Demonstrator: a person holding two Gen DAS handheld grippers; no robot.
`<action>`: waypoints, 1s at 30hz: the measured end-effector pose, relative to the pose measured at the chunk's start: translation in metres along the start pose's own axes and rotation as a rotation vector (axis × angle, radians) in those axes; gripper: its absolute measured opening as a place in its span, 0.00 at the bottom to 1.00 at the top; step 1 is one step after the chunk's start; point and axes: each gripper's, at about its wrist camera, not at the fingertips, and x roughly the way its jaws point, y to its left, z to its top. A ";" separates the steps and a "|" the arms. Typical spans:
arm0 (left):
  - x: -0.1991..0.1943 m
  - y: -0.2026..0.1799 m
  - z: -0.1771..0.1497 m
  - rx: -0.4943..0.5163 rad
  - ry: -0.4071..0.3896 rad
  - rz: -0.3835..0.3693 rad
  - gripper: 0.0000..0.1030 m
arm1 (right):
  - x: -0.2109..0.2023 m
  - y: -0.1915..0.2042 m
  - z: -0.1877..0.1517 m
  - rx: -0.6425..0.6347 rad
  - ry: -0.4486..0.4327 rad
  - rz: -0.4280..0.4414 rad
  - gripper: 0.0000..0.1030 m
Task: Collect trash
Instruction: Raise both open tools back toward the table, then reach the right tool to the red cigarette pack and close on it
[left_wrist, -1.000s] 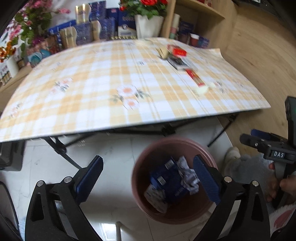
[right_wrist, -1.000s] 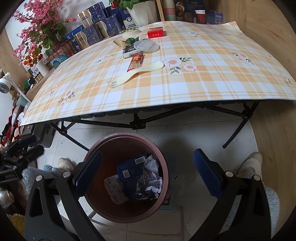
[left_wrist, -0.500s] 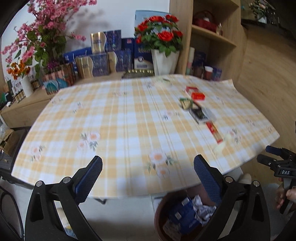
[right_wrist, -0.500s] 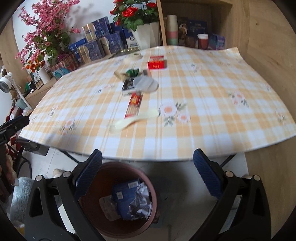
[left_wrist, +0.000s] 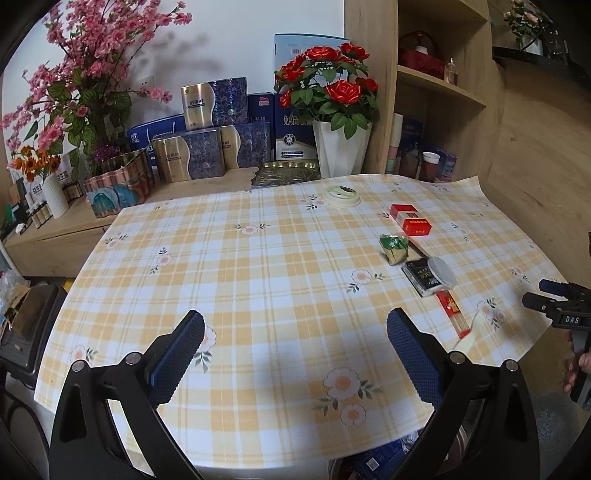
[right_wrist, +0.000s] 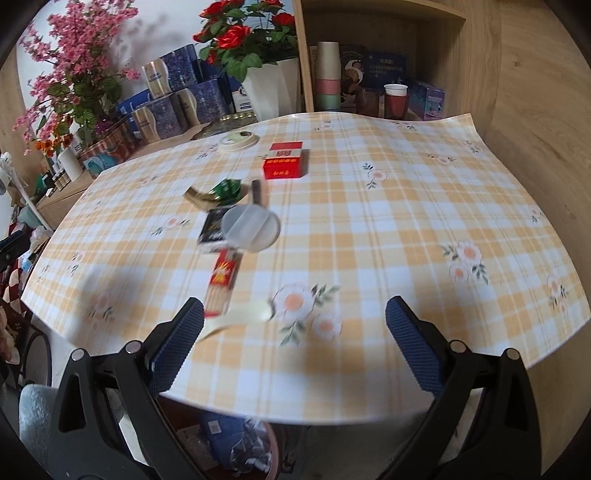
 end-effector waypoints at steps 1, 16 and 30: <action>0.005 0.001 0.004 -0.002 0.002 -0.001 0.94 | 0.006 -0.002 0.006 -0.004 0.003 -0.003 0.94; 0.089 0.002 0.044 -0.023 0.035 -0.019 0.94 | 0.096 -0.027 0.096 -0.025 0.027 -0.009 0.94; 0.136 0.014 0.058 -0.030 0.071 0.011 0.94 | 0.204 -0.007 0.175 0.047 0.121 0.079 0.94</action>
